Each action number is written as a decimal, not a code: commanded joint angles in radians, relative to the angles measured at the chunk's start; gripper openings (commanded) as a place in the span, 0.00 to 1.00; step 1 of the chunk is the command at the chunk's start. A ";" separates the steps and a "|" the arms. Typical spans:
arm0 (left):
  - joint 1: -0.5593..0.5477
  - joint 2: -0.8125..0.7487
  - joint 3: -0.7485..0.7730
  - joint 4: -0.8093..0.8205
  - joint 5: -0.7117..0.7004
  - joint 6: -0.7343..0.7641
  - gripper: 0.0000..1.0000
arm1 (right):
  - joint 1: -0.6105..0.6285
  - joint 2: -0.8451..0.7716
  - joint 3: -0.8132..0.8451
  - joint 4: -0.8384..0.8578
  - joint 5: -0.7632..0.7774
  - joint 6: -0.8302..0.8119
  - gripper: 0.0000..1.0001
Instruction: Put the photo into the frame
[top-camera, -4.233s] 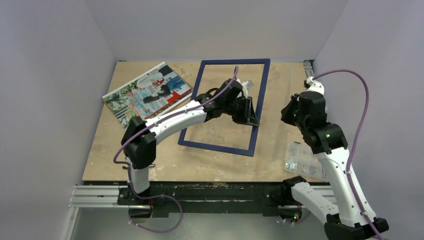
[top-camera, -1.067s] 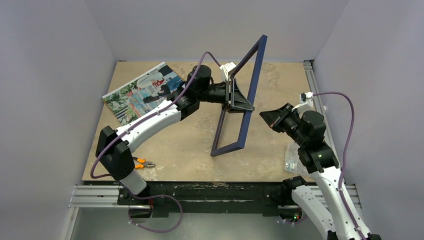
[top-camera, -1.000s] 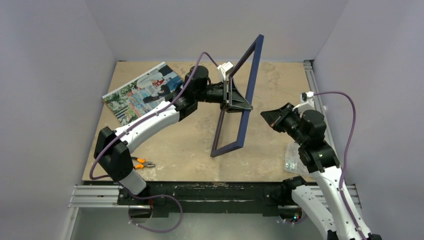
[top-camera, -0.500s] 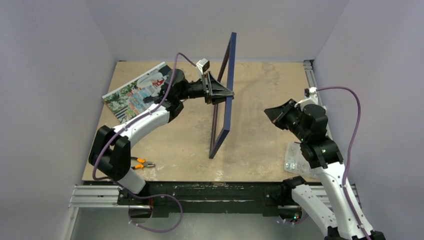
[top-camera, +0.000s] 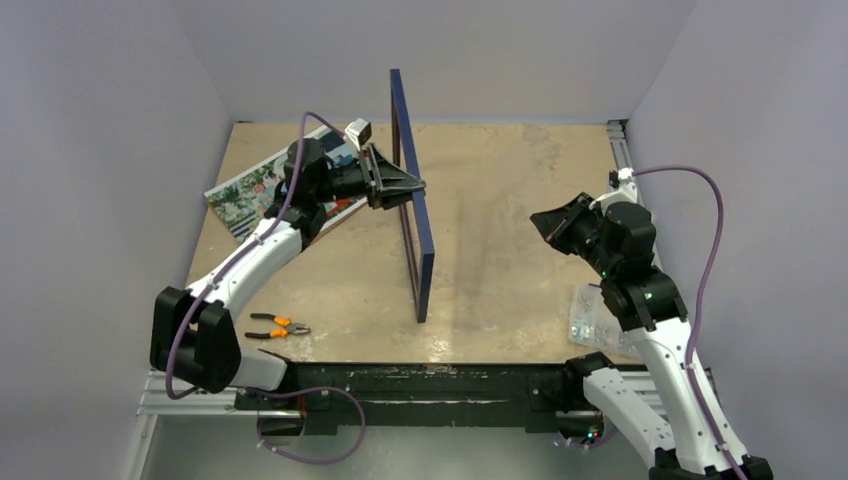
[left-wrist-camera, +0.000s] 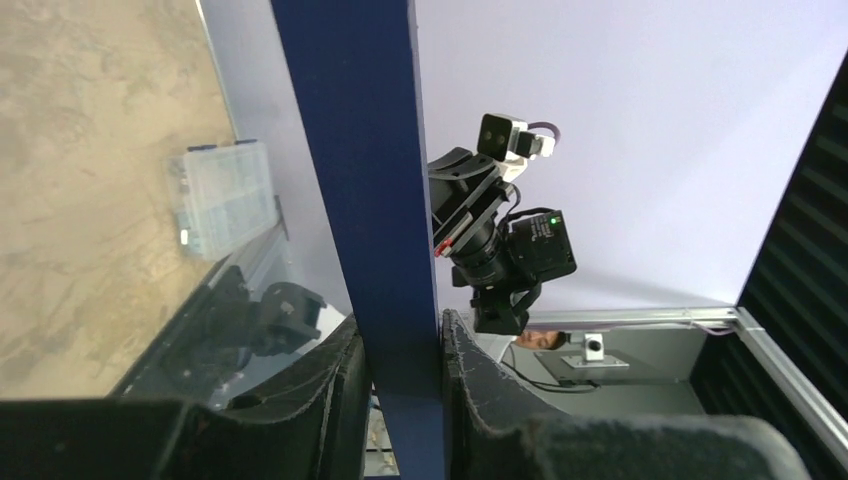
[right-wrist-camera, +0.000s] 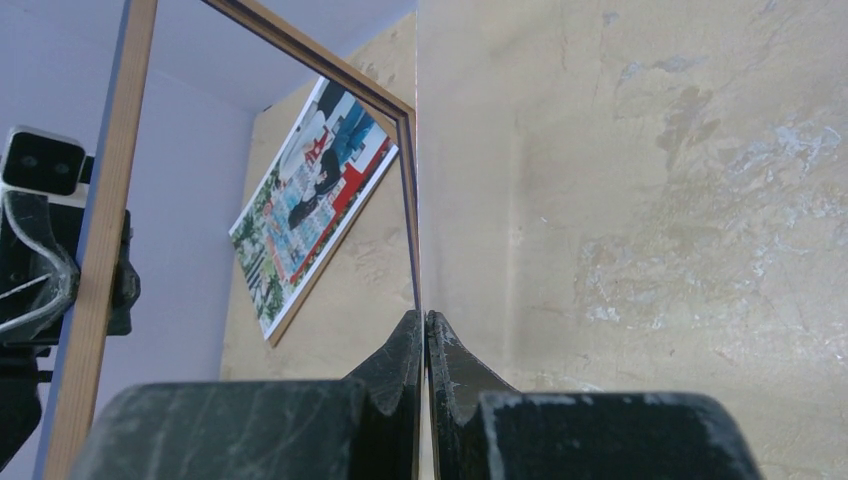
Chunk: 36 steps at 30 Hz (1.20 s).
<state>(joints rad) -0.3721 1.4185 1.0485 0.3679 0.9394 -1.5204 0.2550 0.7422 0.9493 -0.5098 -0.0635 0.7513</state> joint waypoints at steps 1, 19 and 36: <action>0.047 -0.058 0.003 -0.296 0.044 0.356 0.25 | 0.003 -0.005 0.030 0.046 0.003 0.000 0.00; 0.192 -0.242 0.010 -0.867 -0.081 0.710 0.37 | 0.003 0.015 0.000 0.079 -0.025 0.022 0.00; 0.333 -0.340 -0.097 -0.718 0.015 0.599 0.64 | 0.003 0.026 0.008 0.079 -0.041 0.023 0.00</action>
<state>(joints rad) -0.0544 1.0740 1.0000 -0.2943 0.9672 -0.9432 0.2550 0.7666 0.9424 -0.4923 -0.0868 0.7624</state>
